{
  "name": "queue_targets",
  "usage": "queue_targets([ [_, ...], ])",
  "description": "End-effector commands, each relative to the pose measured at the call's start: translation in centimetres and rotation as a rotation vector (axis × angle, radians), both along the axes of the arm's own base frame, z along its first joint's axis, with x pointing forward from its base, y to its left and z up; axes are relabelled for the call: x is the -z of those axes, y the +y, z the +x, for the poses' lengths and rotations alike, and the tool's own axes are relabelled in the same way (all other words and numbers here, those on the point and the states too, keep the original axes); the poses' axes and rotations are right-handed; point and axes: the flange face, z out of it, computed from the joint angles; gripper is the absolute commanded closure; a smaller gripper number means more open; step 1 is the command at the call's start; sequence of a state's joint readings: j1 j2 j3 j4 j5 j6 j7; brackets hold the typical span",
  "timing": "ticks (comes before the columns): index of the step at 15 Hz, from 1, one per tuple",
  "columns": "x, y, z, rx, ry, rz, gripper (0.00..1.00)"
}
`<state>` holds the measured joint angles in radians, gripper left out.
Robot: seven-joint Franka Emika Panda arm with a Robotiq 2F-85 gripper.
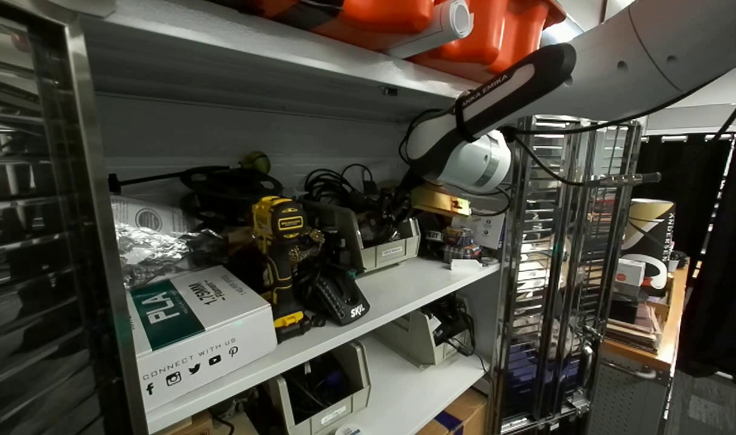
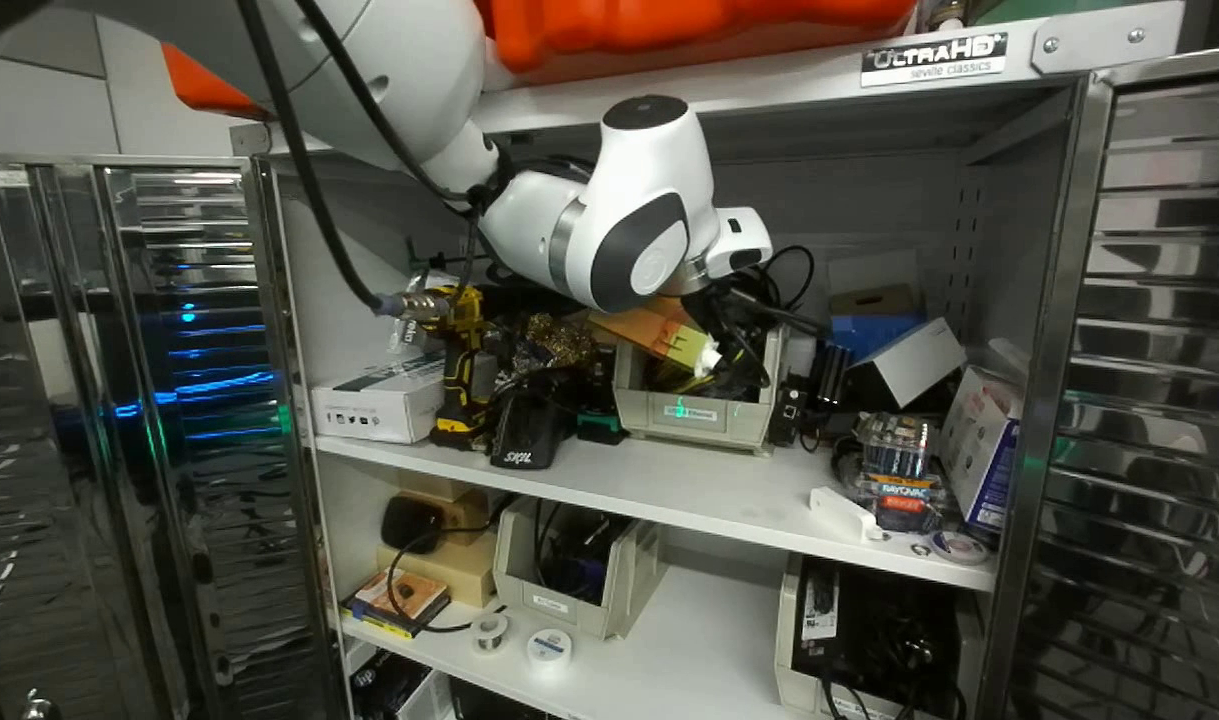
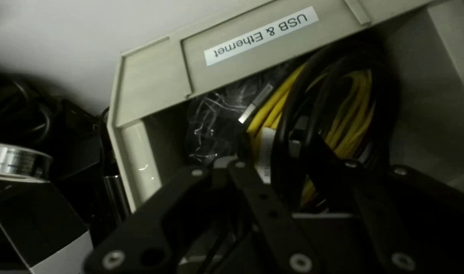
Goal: Pick up the black cable and put it in the cable box.
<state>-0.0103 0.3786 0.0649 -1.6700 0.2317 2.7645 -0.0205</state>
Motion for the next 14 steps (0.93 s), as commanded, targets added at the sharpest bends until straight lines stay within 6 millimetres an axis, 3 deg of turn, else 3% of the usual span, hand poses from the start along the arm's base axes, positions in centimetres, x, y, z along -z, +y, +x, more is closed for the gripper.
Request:
queue_targets([
  [1,-3.2,0.9,-0.3,-0.03,-0.016,-0.012,0.28],
  [5,-3.3,0.1,-4.3,-0.025,-0.002,-0.025,0.01],
  [8,-3.3,-0.2,-8.5,-0.051,0.072,-0.031,0.0],
  [14,0.2,-1.4,-19.2,-0.095,0.409,-0.043,0.0],
])
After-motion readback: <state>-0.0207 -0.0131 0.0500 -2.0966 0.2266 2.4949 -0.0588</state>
